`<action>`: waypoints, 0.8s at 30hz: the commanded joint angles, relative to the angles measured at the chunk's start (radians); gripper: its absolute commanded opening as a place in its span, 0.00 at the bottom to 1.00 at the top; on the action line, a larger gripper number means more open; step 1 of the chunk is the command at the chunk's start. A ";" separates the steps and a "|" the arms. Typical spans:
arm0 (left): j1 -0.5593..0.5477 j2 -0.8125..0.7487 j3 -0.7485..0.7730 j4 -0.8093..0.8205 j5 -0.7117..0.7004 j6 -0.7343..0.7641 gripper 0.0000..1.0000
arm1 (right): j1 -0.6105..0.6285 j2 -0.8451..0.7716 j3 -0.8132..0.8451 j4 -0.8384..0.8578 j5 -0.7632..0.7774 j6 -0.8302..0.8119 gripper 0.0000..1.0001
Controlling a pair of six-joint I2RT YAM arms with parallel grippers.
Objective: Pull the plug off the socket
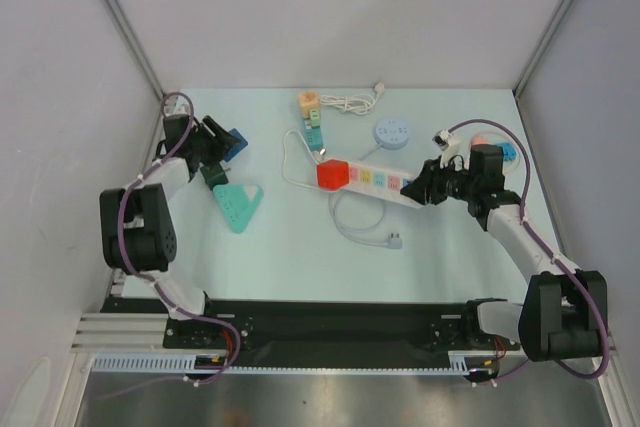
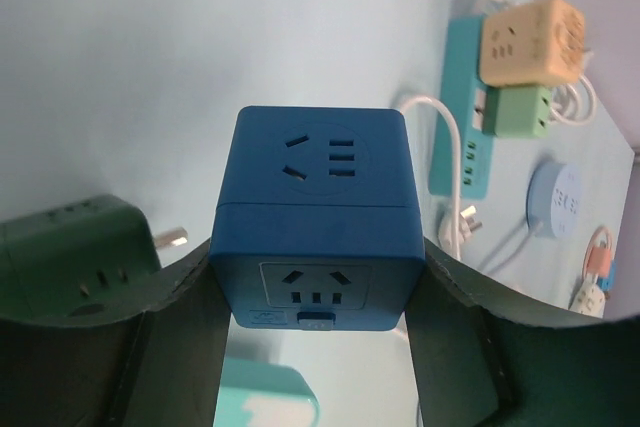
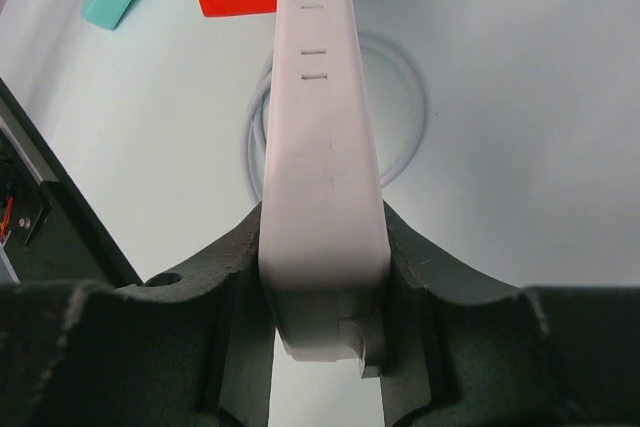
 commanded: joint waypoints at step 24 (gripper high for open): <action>0.092 0.235 0.377 -0.194 -0.095 0.122 0.81 | -0.003 -0.024 0.023 0.049 -0.055 -0.010 0.00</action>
